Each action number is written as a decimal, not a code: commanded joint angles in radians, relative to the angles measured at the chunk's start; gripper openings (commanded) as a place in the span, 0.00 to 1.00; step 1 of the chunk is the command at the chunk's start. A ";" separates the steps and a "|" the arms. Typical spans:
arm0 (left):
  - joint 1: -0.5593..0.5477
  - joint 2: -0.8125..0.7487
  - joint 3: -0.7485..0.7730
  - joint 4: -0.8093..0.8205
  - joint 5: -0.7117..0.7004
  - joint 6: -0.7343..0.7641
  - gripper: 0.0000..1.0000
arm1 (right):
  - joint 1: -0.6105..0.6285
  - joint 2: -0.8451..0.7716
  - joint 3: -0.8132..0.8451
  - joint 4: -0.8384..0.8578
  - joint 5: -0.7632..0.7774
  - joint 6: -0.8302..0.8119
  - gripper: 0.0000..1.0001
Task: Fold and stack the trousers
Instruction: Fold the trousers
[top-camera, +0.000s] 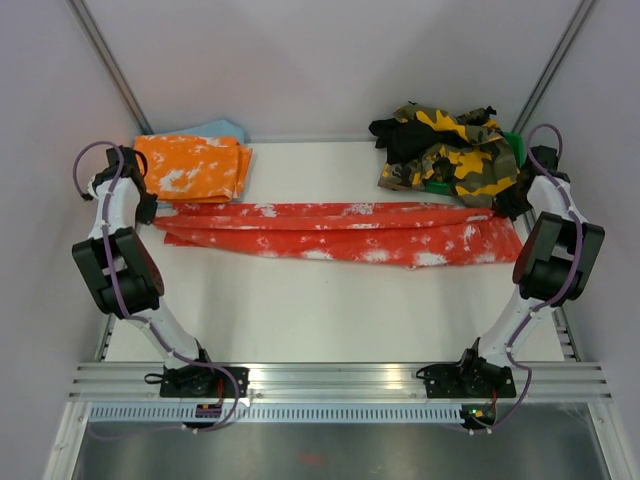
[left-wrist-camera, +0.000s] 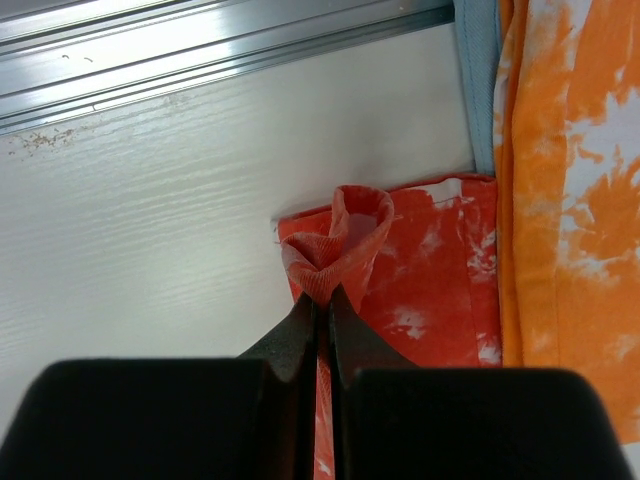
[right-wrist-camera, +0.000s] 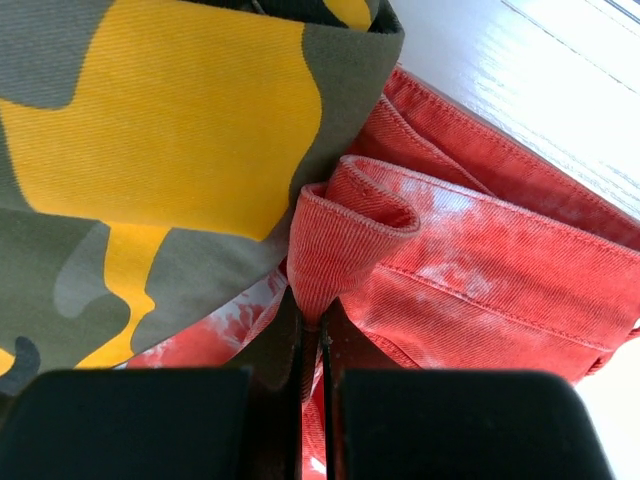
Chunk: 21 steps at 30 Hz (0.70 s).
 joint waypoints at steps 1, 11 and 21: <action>0.005 0.022 0.064 0.045 -0.086 -0.021 0.02 | -0.011 0.016 0.067 0.087 0.072 -0.014 0.00; -0.001 0.111 0.114 0.022 -0.100 0.002 0.02 | -0.005 0.064 0.077 0.092 0.083 -0.020 0.00; -0.004 0.121 0.139 0.032 -0.085 0.065 0.76 | 0.012 0.041 0.115 0.087 0.031 -0.083 0.40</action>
